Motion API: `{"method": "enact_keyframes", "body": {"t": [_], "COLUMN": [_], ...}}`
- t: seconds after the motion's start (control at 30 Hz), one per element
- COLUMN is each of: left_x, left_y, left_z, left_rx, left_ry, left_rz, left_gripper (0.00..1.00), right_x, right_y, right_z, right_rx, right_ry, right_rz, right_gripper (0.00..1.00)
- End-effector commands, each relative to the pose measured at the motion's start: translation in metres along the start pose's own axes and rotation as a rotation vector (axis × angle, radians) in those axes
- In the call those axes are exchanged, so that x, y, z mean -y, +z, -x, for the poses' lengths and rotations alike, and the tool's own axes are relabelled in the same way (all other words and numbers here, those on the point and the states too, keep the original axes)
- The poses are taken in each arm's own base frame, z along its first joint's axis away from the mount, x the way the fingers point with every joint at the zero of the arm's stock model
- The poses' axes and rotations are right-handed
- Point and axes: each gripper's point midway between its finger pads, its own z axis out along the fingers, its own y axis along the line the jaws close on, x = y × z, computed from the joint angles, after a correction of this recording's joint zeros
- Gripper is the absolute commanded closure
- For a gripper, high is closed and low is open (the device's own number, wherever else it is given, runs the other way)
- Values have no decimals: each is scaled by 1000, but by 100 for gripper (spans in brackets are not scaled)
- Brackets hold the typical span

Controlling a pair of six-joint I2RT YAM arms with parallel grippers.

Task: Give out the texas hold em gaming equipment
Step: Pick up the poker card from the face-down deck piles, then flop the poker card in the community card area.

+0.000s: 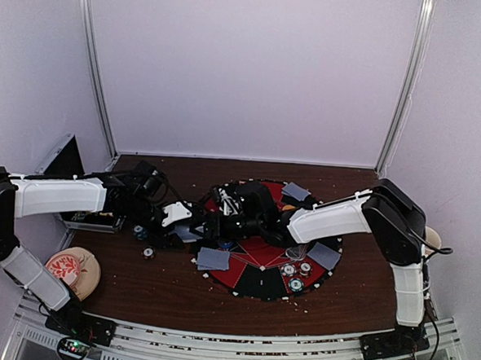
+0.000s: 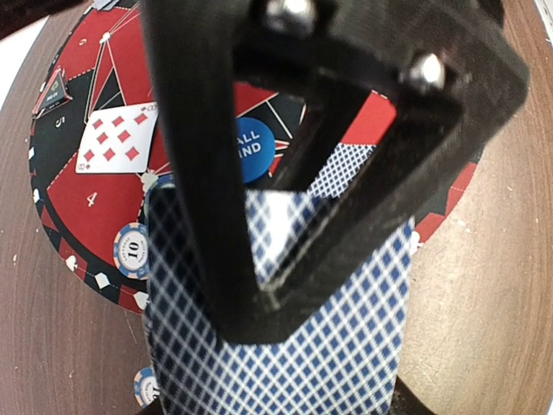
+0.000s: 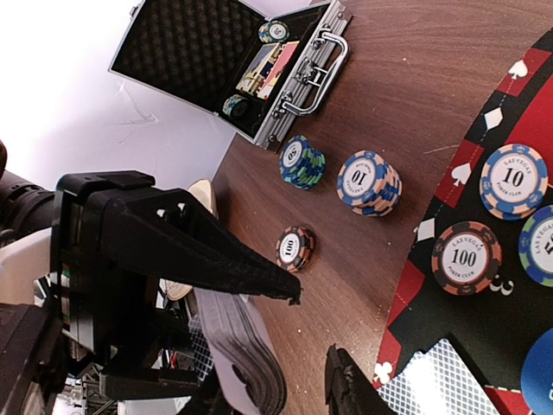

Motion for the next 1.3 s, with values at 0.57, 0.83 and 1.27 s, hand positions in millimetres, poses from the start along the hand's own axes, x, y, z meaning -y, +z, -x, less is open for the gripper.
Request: {"method": "enact_keyframes", "body": {"t": [0.57, 0.83, 1.27], "left_x": [-5, -5, -4], "left_y": [-1, -3, -4], "left_z": [13, 11, 14], "left_rx": [41, 35, 50], "left_ry": [10, 9, 6], "left_rz": [4, 14, 9], "left_gripper": [46, 46, 46], "right_x": [-33, -15, 69], "right_y": [-47, -89, -190], "right_z": [18, 46, 102], "right_rx": [58, 159, 258], "right_ry": [-28, -109, -476], "right_rz": [65, -97, -876], "right_gripper": [100, 100, 100]}}
